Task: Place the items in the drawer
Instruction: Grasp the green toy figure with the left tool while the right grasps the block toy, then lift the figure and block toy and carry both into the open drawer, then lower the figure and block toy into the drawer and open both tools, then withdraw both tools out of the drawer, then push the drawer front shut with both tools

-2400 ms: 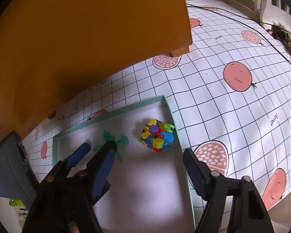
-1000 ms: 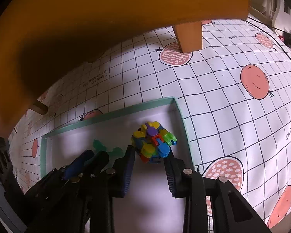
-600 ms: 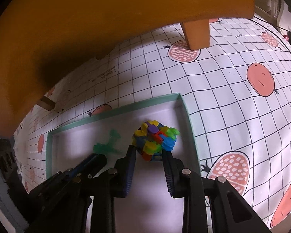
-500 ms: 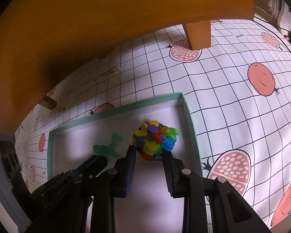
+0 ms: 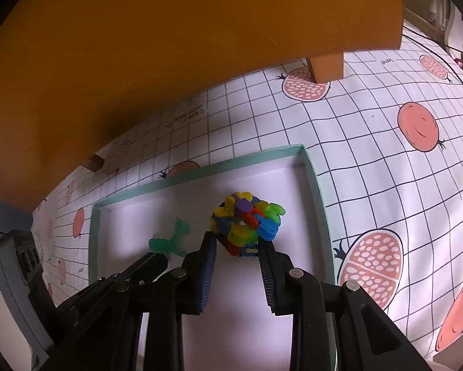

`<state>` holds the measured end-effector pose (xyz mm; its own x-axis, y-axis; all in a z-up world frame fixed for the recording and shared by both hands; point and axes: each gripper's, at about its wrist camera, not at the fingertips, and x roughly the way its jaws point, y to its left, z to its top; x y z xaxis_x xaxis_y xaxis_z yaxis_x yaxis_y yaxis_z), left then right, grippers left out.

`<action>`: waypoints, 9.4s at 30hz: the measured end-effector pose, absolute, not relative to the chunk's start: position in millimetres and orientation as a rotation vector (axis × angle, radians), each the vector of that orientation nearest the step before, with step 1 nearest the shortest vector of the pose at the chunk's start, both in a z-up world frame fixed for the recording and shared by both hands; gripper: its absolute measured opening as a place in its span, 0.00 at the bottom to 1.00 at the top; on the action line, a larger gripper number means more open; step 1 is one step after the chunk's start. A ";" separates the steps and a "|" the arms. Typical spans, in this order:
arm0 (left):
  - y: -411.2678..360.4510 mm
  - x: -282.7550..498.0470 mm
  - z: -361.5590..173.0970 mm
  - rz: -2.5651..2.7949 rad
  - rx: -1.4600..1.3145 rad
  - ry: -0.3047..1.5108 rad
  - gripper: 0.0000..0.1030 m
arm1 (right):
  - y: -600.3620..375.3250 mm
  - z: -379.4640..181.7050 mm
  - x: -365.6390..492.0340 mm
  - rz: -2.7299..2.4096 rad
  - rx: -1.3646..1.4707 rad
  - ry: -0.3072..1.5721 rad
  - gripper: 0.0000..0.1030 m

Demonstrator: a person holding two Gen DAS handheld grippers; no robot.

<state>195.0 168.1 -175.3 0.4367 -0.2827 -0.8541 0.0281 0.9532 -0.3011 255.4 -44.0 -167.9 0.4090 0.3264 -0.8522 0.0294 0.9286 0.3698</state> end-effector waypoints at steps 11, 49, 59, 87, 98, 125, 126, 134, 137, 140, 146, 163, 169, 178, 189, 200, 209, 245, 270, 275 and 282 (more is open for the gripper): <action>182.0 183.5 -143.5 -0.205 -0.264 1.050 0.09 | -35.3 -142.7 237.4 0.200 0.331 1.100 0.28; 173.2 121.1 25.8 -0.373 -0.199 0.737 0.09 | -23.1 10.1 170.2 0.263 0.267 0.800 0.28; 183.4 119.4 85.6 -0.384 -0.208 0.589 0.09 | -25.3 67.6 165.2 0.278 0.267 0.672 0.28; 243.9 204.5 115.8 -0.256 -0.259 0.539 0.09 | -0.8 121.1 245.5 0.281 0.164 0.657 0.28; 239.2 226.4 86.2 -0.234 -0.238 0.618 0.09 | 21.4 86.9 272.9 0.277 0.105 0.752 0.28; 242.3 251.2 54.1 -0.190 -0.237 0.733 0.09 | 44.6 46.7 314.0 0.248 0.038 0.868 0.28; 242.2 252.7 52.6 -0.188 -0.238 0.742 0.09 | 44.8 45.9 315.1 0.247 0.039 0.875 0.28; 245.2 263.0 45.4 -0.179 -0.256 0.784 0.09 | 49.6 39.6 324.3 0.241 0.032 0.921 0.28; 245.9 263.8 45.4 -0.178 -0.261 0.787 0.09 | 51.5 38.4 327.1 0.239 0.030 0.932 0.29; 246.0 263.6 45.2 -0.179 -0.267 0.785 0.09 | 49.9 38.7 327.5 0.241 0.042 0.936 0.29; 243.6 262.0 46.7 -0.184 -0.260 0.784 0.16 | 47.8 38.0 327.9 0.241 0.050 0.941 0.30; 247.6 253.6 61.6 -0.121 -0.245 0.732 0.70 | 37.5 48.8 319.5 0.202 0.063 0.902 0.60; 250.8 247.8 67.5 -0.067 -0.224 0.706 0.89 | 32.3 57.1 313.8 0.191 0.064 0.873 0.81; 255.7 238.1 75.0 0.007 -0.199 0.655 1.00 | 29.9 63.8 306.7 0.184 0.053 0.844 1.00; 252.6 199.3 83.2 -0.011 -0.218 0.619 1.00 | 21.6 74.8 284.7 0.177 0.042 0.794 1.00; 241.8 161.8 70.8 -0.015 -0.198 0.608 1.00 | 3.3 72.0 235.8 0.146 0.062 0.745 1.00; 245.8 170.5 35.6 0.011 -0.211 0.700 1.00 | 5.3 42.1 237.7 0.132 0.064 0.814 1.00; 240.6 236.9 24.1 0.023 -0.206 0.717 1.00 | 14.0 25.2 256.1 0.105 0.070 0.814 1.00; 224.2 254.3 20.0 0.037 -0.199 0.733 1.00 | 12.5 23.2 250.3 0.121 0.085 0.828 1.00; 221.7 253.5 21.8 0.044 -0.198 0.740 1.00 | 12.0 21.7 254.1 0.125 0.084 0.834 1.00; 219.2 247.9 21.1 0.048 -0.202 0.741 1.00 | 14.6 21.4 257.0 0.124 0.083 0.845 1.00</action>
<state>247.9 219.2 21.1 0.7379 -0.0275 -0.6743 -0.1151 0.9794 -0.1659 257.0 14.6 21.4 0.6575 0.1420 -0.7400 -0.0765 0.9896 0.1220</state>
